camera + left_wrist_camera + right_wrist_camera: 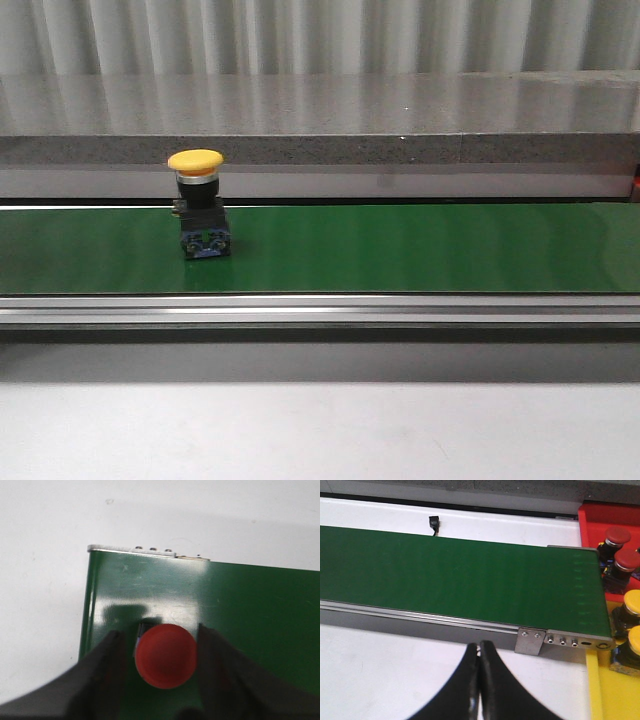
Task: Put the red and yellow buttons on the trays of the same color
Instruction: 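Grasp a red button with the left gripper and place it on the belt, then lower the right gripper onto the yellow button on the belt, grasp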
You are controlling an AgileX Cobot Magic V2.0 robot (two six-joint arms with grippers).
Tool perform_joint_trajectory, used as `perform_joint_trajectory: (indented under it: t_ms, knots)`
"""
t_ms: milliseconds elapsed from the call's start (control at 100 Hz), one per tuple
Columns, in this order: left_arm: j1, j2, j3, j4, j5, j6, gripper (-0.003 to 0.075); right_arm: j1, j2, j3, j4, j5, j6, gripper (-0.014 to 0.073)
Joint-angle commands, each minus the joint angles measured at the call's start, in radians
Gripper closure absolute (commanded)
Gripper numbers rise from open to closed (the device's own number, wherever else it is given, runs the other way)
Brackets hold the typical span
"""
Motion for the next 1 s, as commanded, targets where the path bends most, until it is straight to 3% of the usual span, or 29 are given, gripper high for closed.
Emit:
perform_joint_trajectory:
  t_ms: [0, 20, 510, 990]
  knots:
    - [-0.033, -0.096, 0.014, -0.023, -0.068, 0.036, 0.0691, -0.001, 0.007, -0.023, 0.002, -0.069, -0.010, 0.0662]
    - [-0.042, -0.112, 0.027, -0.023, -0.079, 0.036, 0.0745, -0.001, 0.007, -0.023, 0.002, -0.069, -0.010, 0.0662]
    - [-0.225, -0.485, 0.375, -0.035, -0.294, 0.071, 0.0740, -0.001, 0.007, -0.023, 0.002, -0.069, -0.010, 0.0662]
    - [-0.246, -0.921, 0.710, -0.067, -0.346, 0.071, 0.0740, 0.014, 0.024, -0.029, 0.001, -0.075, -0.010, 0.0662]
